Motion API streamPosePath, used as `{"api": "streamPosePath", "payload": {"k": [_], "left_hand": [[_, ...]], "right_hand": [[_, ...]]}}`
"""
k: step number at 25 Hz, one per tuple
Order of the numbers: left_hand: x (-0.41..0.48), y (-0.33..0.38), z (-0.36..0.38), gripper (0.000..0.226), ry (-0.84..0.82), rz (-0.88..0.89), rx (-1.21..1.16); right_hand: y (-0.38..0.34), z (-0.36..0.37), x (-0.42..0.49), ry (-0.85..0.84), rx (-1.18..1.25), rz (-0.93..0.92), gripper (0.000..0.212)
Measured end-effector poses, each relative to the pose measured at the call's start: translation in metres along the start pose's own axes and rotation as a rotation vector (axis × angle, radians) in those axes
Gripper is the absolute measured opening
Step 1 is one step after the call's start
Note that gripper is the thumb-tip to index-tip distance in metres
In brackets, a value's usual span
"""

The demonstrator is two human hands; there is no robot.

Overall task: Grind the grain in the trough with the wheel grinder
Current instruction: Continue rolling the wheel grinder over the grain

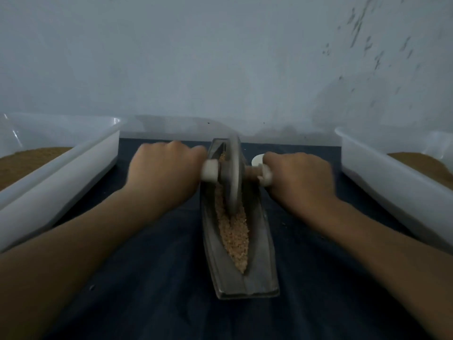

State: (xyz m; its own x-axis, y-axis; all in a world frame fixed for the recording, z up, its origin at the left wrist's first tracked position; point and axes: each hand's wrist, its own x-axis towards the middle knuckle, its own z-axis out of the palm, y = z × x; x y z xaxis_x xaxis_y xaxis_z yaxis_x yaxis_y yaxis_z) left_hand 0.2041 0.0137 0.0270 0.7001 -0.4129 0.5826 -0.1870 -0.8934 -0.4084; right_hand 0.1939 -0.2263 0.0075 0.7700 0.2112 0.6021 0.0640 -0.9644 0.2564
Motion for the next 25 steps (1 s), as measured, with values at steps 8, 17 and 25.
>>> {"api": "streamPosePath", "payload": {"k": [8, 17, 25], "left_hand": [[-0.024, -0.006, 0.004, 0.017, -0.023, 0.04, -0.118], [0.021, 0.008, 0.022, 0.008, -0.057, -0.177, -0.104], [-0.035, -0.022, 0.008, 0.015, -0.071, 0.017, -0.25]], "right_hand": [[0.011, -0.013, -0.005, 0.071, -0.011, -0.181, 0.031], [-0.01, -0.006, 0.046, -0.176, 0.05, 0.035, 0.009], [0.013, -0.013, -0.001, 0.162, 0.009, -0.214, 0.029]]}}
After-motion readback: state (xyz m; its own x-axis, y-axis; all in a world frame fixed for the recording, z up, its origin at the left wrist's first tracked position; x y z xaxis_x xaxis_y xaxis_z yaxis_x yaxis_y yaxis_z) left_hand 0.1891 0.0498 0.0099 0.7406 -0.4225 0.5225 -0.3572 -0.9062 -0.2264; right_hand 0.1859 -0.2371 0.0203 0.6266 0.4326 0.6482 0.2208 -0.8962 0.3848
